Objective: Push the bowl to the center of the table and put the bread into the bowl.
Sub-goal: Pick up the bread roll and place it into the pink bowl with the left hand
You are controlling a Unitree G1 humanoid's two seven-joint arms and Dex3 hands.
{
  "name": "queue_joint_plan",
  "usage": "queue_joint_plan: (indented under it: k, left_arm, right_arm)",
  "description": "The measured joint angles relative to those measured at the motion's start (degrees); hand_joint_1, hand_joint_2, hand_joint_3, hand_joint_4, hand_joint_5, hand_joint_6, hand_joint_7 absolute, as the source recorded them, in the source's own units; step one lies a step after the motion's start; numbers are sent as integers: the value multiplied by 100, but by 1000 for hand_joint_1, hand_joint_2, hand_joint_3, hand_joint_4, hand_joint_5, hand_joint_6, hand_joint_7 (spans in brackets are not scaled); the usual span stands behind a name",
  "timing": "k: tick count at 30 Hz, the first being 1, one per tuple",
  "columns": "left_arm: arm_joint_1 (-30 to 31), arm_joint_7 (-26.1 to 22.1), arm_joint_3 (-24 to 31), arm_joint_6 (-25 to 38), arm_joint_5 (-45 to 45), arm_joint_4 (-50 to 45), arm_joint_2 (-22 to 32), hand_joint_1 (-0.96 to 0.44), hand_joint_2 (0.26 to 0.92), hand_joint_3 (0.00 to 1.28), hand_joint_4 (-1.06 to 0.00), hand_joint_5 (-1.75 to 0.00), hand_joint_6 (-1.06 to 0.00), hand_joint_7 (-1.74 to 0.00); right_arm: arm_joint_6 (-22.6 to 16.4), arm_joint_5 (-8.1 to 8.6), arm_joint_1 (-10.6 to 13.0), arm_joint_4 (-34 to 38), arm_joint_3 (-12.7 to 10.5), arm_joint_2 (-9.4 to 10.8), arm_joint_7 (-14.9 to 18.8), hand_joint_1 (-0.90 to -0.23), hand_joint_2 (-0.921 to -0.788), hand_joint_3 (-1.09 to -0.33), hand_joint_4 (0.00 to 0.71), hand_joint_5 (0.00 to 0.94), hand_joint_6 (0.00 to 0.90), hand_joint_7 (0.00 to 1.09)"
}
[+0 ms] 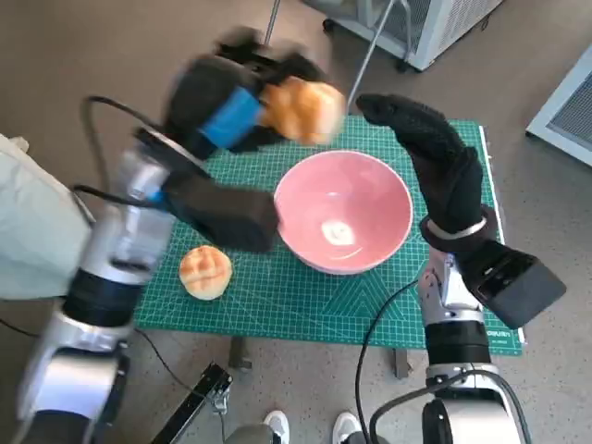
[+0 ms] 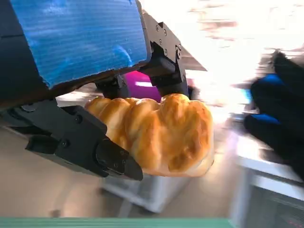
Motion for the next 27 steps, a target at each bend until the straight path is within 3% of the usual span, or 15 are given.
queue_joint_plan:
  k: [7, 9, 10, 12, 13, 16, 21, 27]
  left_arm:
    - [48, -103, -348, 64, 264, 60, -296, 0, 920, 170, -577, -1345, -520, -1227]
    - [55, -219, -424, 143, 275, 106, -365, 0, 920, 240, -527, -1367, -405, -1363]
    - [60, -334, -469, 189, 269, 130, -391, 4, 906, 248, -444, -1234, -337, -1267]
    - [80, -703, -526, 397, 215, 115, -424, 22, 843, 269, -234, -632, -168, -833]
    - [92, -937, -560, 546, 196, 90, -432, 31, 818, 270, -150, -420, -107, -670]
    - [123, -1652, -681, 1003, 181, 13, -435, 9, 742, 236, -48, -137, -34, -350]
    - [130, -2681, -811, 1503, 125, -52, -379, -35, 710, 186, -7, -22, -5, -260]
    - [172, -2808, -741, 1464, 80, -89, -310, -84, 719, 147, 0, -1, 0, -297]
  right_arm:
    - [37, 134, 71, -43, -24, -67, 62, -714, -921, -791, 267, 29, -1, 875]
    - [37, 158, 83, -43, -27, -67, 83, -709, -921, -789, 267, 30, -1, 873]
    - [37, 163, 82, -43, -29, -67, 90, -708, -921, -789, 267, 30, -1, 873]
    - [38, 168, 82, -43, -33, -70, 101, -706, -921, -788, 268, 31, -1, 870]
    - [37, 167, 81, -43, -33, -71, 104, -705, -921, -787, 268, 31, -1, 868]
    - [32, 163, 81, -43, -37, -73, 107, -705, -921, -787, 268, 32, -1, 864]
    - [28, 164, 80, -34, -57, -81, 116, -707, -921, -786, 265, 31, -1, 859]
    - [11, 167, 80, -2, -92, -111, 133, -714, -921, -782, 265, 32, -1, 856]
